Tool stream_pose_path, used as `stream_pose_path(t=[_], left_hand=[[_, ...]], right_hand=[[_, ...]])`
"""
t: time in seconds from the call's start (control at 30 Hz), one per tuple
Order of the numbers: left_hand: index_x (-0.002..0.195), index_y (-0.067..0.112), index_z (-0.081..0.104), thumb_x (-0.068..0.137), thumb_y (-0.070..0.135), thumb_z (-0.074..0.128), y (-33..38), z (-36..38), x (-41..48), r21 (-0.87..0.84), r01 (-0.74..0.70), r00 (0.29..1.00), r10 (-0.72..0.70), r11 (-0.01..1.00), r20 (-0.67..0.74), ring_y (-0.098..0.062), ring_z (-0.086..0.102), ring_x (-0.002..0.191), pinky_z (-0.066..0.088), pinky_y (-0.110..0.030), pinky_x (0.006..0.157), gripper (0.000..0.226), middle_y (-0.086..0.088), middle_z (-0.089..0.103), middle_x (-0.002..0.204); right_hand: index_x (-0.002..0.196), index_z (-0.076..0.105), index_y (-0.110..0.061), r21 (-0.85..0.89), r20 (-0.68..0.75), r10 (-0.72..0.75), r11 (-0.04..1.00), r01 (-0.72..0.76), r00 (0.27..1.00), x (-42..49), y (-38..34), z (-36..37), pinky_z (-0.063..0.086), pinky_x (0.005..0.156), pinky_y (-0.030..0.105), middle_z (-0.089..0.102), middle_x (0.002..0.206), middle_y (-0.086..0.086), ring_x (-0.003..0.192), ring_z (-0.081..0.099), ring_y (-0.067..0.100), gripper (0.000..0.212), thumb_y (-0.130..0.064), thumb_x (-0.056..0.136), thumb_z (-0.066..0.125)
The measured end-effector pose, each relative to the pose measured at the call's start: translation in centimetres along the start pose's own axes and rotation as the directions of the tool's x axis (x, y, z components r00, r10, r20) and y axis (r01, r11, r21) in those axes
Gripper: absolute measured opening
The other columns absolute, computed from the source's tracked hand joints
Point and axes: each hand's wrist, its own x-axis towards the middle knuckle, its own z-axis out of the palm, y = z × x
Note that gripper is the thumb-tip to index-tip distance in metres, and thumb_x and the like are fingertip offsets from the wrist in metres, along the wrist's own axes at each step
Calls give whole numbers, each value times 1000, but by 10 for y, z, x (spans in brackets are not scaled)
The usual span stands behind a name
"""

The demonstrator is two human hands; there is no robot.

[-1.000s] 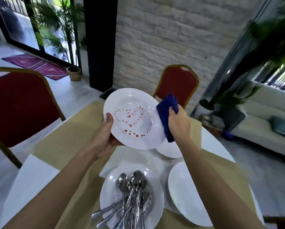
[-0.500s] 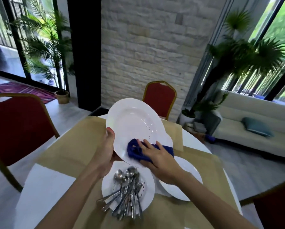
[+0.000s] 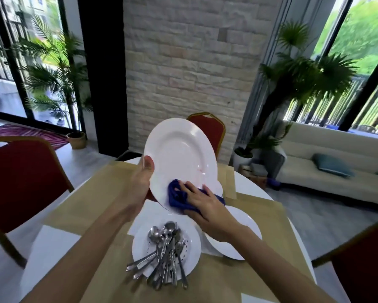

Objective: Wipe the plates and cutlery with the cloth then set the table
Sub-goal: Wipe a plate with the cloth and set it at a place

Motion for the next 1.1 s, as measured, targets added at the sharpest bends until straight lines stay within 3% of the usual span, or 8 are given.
stream_pose_path(t=[0.2,0.43,0.53,0.63,0.8,0.93,1.0,1.1], left_hand=[[137,28,42,79,63,28,3,20,-5,38,-43,993,39,998,109,-21,70,92,54,-34,55,69,-1,68,117],[134,32,46,83,60,30,2,39,-8,24,-59,981,54,998,187,-19,71,87,52,-29,50,60,0,70,112],[129,30,47,83,57,32,2,44,-11,66,-130,981,119,989,150,-11,68,72,49,-25,46,56,5,70,98],[117,42,49,82,55,33,7,46,-12,68,-174,980,166,982,107,-4,65,68,48,-22,47,41,12,68,93],[129,39,45,82,57,34,1,42,-2,-39,-162,987,163,986,11,-14,68,93,53,-30,54,51,7,67,116],[134,30,47,81,63,27,-11,49,0,11,-94,993,93,995,73,-16,67,105,56,-32,64,65,1,66,122],[126,31,51,80,62,22,-9,54,-5,61,-85,990,78,994,116,-7,70,87,53,-23,54,62,6,71,107],[121,28,51,82,66,24,-2,53,-12,93,-148,981,135,985,137,-3,67,65,48,-19,47,61,11,71,84]], right_hand=[[153,15,-29,-210,-344,358,872,-443,868,23,28,-36,-5,114,57,4,160,-15,149,-4,20,78,-56,82,-5],[147,-5,-34,-140,-357,79,981,-137,931,28,5,-44,-13,118,40,-14,153,-19,147,-14,11,59,-49,94,16],[150,-2,-33,-116,-519,198,948,-298,832,29,26,-38,-7,118,40,-13,156,-16,147,-12,11,60,-44,95,19],[151,26,-21,0,-604,463,814,-581,648,27,39,-28,4,117,46,-4,162,-8,149,-3,19,56,-39,98,23],[152,22,-28,127,-341,517,853,-506,785,13,5,-6,2,118,46,6,161,-12,149,-1,18,62,-48,93,15],[148,10,-41,253,-266,249,950,-181,931,20,-27,-17,-6,117,42,7,161,-12,148,-4,11,50,-38,100,24],[150,6,-35,167,-368,233,969,-182,900,34,-16,-31,-7,116,41,-1,161,-11,147,-9,9,56,-38,98,27],[153,-1,-27,52,-560,349,920,-388,751,44,22,-51,-9,116,48,-9,161,-7,148,-13,14,63,-40,99,28]])
